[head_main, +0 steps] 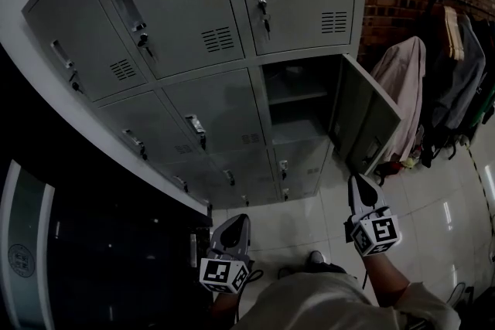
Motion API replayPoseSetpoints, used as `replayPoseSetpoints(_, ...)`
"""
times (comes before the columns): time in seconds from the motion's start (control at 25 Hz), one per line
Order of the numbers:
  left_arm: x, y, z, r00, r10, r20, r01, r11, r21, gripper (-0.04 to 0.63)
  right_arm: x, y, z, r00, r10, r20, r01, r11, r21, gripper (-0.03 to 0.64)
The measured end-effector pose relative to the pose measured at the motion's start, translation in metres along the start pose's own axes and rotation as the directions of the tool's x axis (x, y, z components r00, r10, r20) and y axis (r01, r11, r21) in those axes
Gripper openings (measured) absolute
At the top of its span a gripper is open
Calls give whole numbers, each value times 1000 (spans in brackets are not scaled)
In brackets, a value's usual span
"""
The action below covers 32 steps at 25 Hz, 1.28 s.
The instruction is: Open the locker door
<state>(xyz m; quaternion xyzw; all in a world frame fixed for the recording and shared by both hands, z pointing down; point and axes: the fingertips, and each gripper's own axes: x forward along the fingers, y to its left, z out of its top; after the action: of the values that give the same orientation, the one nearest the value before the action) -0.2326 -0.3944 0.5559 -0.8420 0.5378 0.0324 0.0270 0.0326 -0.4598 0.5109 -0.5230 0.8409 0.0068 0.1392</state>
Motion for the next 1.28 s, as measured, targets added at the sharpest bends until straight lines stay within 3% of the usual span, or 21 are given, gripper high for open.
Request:
replayPoseSetpoints(0.32,-17,10,-18,1000,-9,-25,9,1000,-9,28,-3,25,-11,999,26,-37,-25,1000,11,2)
replayPoseSetpoints(0.64,-19,14,-45,998,-61,-33,60,998,-28,28,-16,42,-32,999,-12,-45,13,1000,17,2)
replayPoseSetpoints(1.04,-59,-2,-18,998,-56,-16,56,998,-16,26,-48,64,-12,999,10,-39,-8,999,50,2)
replayPoseSetpoints(1.28,-87,-36,-2,998,-64,-3,64,998,-12,26,-81,82,16,999,48,1,-48,996,75,2)
